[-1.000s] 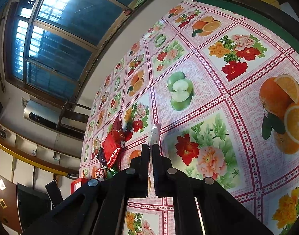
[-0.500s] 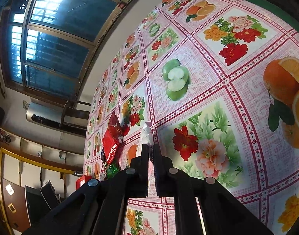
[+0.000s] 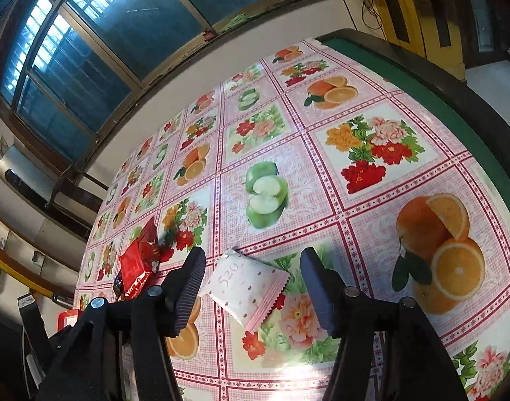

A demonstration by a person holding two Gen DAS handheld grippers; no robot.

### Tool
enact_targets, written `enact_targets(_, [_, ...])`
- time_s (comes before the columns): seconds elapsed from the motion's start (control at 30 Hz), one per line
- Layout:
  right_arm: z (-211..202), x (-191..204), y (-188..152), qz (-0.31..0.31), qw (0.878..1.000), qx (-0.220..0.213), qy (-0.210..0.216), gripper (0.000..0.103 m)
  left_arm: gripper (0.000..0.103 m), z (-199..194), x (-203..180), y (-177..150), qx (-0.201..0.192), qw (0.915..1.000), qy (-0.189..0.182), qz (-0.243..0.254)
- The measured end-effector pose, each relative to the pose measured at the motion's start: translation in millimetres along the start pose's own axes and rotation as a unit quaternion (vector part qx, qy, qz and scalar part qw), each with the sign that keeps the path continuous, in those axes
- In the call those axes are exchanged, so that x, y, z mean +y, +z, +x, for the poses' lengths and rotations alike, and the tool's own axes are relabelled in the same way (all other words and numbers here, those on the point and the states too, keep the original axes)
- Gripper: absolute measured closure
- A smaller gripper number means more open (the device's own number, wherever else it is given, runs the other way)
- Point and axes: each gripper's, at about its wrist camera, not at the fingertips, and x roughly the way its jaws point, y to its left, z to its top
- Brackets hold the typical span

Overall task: Organize snacks
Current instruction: 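Grasp the red-and-white patterned packet with the left gripper while the right holds the white packet, then carry the red-and-white packet with the left gripper while the right carries the white packet to the box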

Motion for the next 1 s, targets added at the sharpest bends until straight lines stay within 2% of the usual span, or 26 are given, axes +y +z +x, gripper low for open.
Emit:
enact_targets(0.2, [25,19,-8,-0.057,0.997,0.04,0.018,0.038,0.033,-5,-8,3,-0.017,0.9988,-0.015,0.045])
enact_targets(0.3, [39,28,-17,-0.089,0.994,0.07,0.007,0.036,0.033,-3,-10,4,-0.016,0.998,-0.024,0.056])
enact_targets(0.37, [41,33,-21,-0.114,0.991,0.067,-0.014,0.036,0.036,-1,-10,3,-0.011,0.9978,-0.032,0.058])
enact_targets(0.43, [43,34,-23,-0.124,0.989,0.069,-0.029,0.036,0.047,3,-11,2,-0.008,0.9976,-0.035,0.059])
enact_targets(0.53, [44,36,-26,-0.138,0.987,0.07,-0.041,0.036,0.056,3,-8,3,-0.009,0.9978,-0.045,0.049])
enact_targets(0.57, [44,37,-26,-0.142,0.986,0.069,-0.047,0.039,0.057,3,-8,3,-0.009,0.9977,-0.048,0.048])
enact_targets(0.7, [43,36,-27,-0.154,0.983,0.065,-0.078,0.066,0.073,3,-7,3,-0.008,0.9969,-0.061,0.047])
enact_targets(0.77, [43,36,-27,-0.157,0.982,0.068,-0.078,0.07,0.074,2,-8,1,-0.011,0.9972,-0.059,0.046])
enact_targets(0.83, [42,36,-27,-0.151,0.983,0.072,-0.073,0.075,0.075,2,-10,-1,-0.015,0.9974,-0.054,0.045])
enact_targets(0.93, [38,25,-22,-0.112,0.99,0.08,-0.037,0.081,0.076,-1,-13,-4,-0.017,0.9977,-0.05,0.043])
enact_targets(0.97, [36,21,-20,-0.097,0.992,0.082,-0.025,0.089,0.076,-2,-14,-4,-0.018,0.9978,-0.049,0.042])
enact_targets(1.0, [36,18,-19,-0.084,0.993,0.083,-0.017,0.089,0.076,-3,-15,-6,-0.018,0.998,-0.046,0.04])
